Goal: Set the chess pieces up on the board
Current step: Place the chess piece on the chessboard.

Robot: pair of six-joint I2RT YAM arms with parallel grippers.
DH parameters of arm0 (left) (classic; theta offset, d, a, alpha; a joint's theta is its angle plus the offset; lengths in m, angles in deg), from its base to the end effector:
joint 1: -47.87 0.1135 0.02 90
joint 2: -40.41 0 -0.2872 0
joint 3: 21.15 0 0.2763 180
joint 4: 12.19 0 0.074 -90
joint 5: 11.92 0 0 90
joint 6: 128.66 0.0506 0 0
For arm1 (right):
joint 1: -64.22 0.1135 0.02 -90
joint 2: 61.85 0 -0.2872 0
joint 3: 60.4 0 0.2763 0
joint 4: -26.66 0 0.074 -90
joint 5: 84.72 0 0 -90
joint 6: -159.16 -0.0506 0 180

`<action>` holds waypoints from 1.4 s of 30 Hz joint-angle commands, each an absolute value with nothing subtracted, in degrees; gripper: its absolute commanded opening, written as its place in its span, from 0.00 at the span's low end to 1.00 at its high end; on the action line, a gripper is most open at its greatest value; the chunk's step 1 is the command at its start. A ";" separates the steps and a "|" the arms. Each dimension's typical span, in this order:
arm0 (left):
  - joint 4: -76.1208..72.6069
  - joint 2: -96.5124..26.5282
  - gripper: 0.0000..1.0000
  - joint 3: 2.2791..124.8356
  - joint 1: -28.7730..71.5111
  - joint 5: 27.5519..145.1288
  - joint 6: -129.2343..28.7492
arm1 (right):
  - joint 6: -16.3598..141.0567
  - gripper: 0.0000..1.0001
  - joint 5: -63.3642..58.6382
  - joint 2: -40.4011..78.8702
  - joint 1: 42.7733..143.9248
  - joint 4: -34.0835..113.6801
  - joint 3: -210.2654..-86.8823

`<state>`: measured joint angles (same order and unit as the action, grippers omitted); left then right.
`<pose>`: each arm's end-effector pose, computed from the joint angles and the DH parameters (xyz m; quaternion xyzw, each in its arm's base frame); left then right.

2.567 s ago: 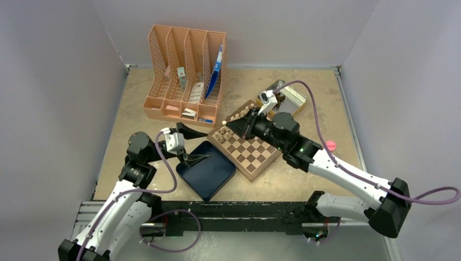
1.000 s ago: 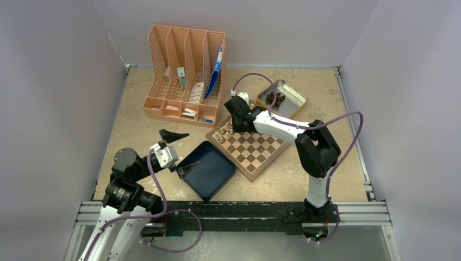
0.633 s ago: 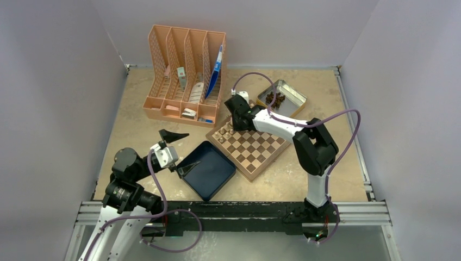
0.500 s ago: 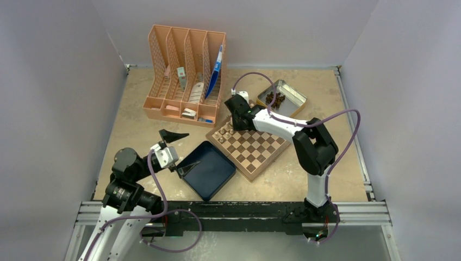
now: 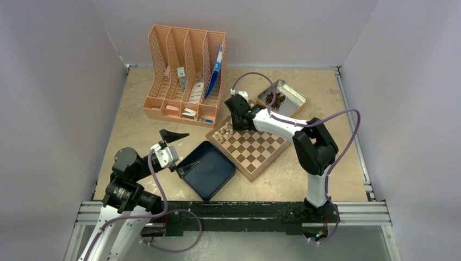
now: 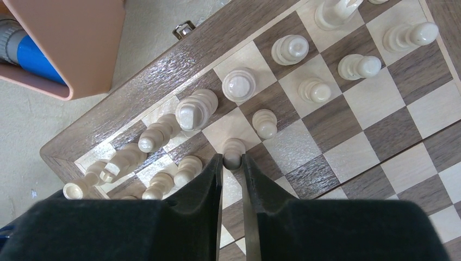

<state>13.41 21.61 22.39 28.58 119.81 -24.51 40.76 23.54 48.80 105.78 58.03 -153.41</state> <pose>0.0935 -0.0684 0.3200 0.4309 0.5656 -0.2829 0.6437 0.3582 0.2964 0.2064 -0.0508 0.9251 0.0764 0.3685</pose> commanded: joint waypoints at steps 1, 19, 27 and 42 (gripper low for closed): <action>13.16 21.62 1.00 22.61 28.38 120.35 -23.99 | 41.14 0.18 23.18 49.33 105.55 57.20 -156.03; 12.67 22.41 1.00 22.33 28.38 121.06 -23.95 | 40.87 0.23 23.83 49.12 105.45 55.40 -155.35; 12.65 22.35 1.00 22.33 28.36 121.33 -24.06 | 40.82 0.31 24.38 49.10 105.30 55.04 -154.89; 12.65 22.14 1.00 22.32 28.36 121.23 -23.97 | 41.54 0.38 23.52 48.92 104.23 52.53 -154.14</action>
<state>13.56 21.96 22.39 28.58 120.30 -24.53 40.83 23.60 49.33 104.78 54.80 -153.97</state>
